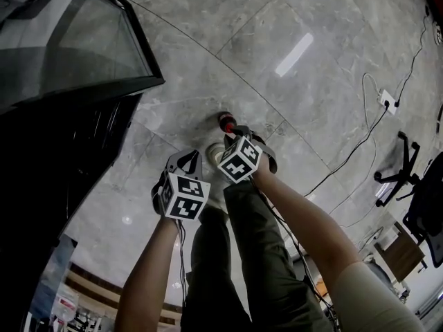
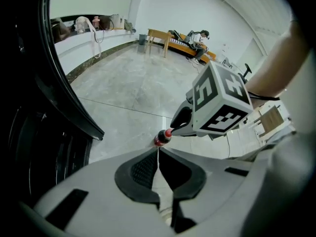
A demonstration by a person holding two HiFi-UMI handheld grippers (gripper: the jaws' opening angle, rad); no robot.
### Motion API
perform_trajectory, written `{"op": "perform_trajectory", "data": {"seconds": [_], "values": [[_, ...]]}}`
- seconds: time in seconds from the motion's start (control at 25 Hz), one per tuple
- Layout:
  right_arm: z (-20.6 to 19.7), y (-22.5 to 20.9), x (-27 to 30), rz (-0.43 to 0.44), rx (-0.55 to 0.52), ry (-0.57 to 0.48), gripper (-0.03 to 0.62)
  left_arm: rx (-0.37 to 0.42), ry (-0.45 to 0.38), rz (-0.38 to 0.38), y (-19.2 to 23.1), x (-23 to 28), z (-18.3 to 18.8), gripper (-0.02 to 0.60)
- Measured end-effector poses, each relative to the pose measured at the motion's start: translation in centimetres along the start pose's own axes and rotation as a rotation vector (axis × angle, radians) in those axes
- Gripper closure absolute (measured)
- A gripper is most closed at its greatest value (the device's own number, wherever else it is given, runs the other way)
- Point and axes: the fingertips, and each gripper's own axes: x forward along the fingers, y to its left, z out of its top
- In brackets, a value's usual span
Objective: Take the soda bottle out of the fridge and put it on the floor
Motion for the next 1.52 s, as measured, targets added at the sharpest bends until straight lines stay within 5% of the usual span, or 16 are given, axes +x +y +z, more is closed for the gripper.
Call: {"op": "perform_trajectory", "data": {"seconds": [0.36, 0.8, 1.52], "values": [[2.1, 1.6, -9.4, 0.061, 0.032, -0.019, 0.569, 0.038, -0.040, 0.033, -0.4, -8.1, 2.5, 0.571], [9.0, 4.0, -25.5, 0.036, 0.040, -0.210, 0.591, -0.024, -0.167, 0.081, -1.8, -21.1, 6.4, 0.571], [19.9, 15.1, -56.7, 0.054, -0.034, -0.567, 0.597, -0.087, -0.486, 0.248, -4.0, -51.6, 11.9, 0.571]]}}
